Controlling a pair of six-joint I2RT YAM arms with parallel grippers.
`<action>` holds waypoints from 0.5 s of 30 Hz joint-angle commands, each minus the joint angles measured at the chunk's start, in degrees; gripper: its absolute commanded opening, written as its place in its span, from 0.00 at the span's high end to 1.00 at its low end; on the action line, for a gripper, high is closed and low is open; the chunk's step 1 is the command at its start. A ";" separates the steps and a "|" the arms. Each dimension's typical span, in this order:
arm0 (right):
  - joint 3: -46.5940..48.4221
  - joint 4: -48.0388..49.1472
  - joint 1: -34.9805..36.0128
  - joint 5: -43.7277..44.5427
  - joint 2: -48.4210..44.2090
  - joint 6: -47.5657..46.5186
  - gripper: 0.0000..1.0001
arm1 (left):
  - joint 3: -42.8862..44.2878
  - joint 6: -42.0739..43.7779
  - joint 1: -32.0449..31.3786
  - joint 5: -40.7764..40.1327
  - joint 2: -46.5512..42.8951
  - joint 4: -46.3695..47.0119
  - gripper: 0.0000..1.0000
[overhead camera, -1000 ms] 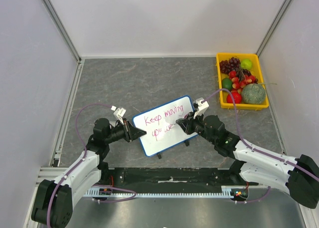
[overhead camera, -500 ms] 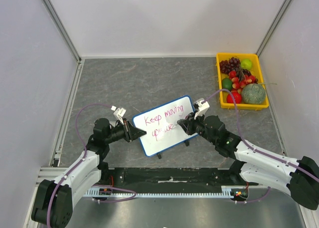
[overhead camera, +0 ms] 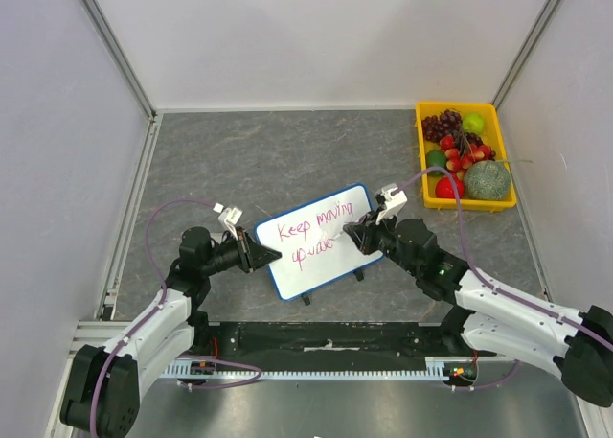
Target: Write a sentence on the whiteboard
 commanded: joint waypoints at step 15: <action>6.59 2.44 -1.21 3.84 3.40 -2.61 1.00 | -0.39 4.06 0.19 -3.08 -0.12 1.17 0.98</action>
